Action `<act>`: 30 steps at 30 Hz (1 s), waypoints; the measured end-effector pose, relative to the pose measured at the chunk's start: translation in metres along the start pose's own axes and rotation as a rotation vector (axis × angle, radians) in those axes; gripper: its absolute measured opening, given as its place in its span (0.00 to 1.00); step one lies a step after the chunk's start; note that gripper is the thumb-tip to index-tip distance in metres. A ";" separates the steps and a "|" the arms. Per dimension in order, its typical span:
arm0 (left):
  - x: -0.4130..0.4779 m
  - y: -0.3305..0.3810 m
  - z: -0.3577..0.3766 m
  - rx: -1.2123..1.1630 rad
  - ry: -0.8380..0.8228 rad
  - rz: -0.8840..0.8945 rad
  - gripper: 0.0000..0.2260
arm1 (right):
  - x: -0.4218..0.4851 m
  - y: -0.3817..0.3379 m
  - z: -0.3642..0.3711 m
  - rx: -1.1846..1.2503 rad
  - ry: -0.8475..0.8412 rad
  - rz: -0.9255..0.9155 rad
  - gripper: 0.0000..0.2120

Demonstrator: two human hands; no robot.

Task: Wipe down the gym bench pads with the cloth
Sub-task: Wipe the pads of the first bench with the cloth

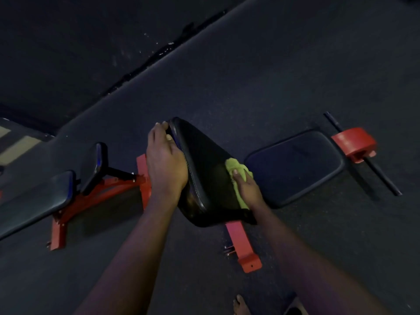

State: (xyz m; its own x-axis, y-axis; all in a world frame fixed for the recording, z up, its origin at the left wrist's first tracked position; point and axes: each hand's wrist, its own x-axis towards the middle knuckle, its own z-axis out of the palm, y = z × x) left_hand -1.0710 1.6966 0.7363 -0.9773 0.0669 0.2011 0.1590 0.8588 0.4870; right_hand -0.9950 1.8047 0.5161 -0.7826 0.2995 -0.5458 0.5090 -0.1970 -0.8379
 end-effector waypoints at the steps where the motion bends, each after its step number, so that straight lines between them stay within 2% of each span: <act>1: -0.001 0.000 -0.001 -0.022 -0.004 -0.008 0.18 | 0.013 0.015 -0.002 -0.021 0.001 0.079 0.36; 3: 0.000 0.002 -0.002 -0.063 -0.011 -0.020 0.18 | 0.031 0.032 -0.003 -0.070 0.014 0.179 0.45; 4: 0.000 0.003 -0.002 -0.073 -0.013 -0.027 0.18 | 0.028 0.033 -0.003 -0.056 0.027 0.165 0.45; 7: -0.001 0.007 -0.004 -0.062 -0.006 -0.034 0.17 | -0.018 0.028 0.001 0.053 0.079 -0.033 0.29; 9: -0.001 0.007 -0.001 -0.026 -0.008 -0.036 0.17 | -0.030 0.042 -0.001 0.063 0.047 -0.101 0.27; 12: 0.000 0.008 -0.001 -0.035 -0.012 -0.059 0.17 | 0.002 0.056 -0.006 0.030 0.065 -0.038 0.33; 16: -0.002 0.010 -0.004 -0.042 -0.028 -0.067 0.17 | 0.047 0.073 -0.012 -0.014 -0.025 0.073 0.30; 19: -0.001 0.012 -0.006 -0.071 -0.031 -0.070 0.16 | 0.073 0.085 -0.014 -0.028 -0.020 0.077 0.32; 21: 0.001 0.009 -0.003 -0.096 -0.026 -0.084 0.16 | 0.097 0.077 -0.011 -0.069 -0.034 0.087 0.29; 25: 0.001 0.002 -0.003 -0.130 -0.023 -0.108 0.16 | 0.166 0.074 0.004 -0.062 -0.035 0.081 0.40; 28: 0.001 0.004 -0.002 -0.143 -0.011 -0.112 0.16 | 0.178 0.028 0.015 -0.048 -0.054 -0.011 0.40; 30: 0.001 0.005 -0.003 -0.155 -0.012 -0.112 0.16 | 0.140 -0.032 0.020 -0.045 -0.085 -0.134 0.36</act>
State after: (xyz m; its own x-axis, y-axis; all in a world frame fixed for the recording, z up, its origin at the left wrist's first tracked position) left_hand -1.0709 1.6993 0.7410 -0.9916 -0.0176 0.1285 0.0680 0.7730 0.6307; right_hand -1.1283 1.8341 0.4665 -0.8708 0.2401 -0.4290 0.4123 -0.1186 -0.9033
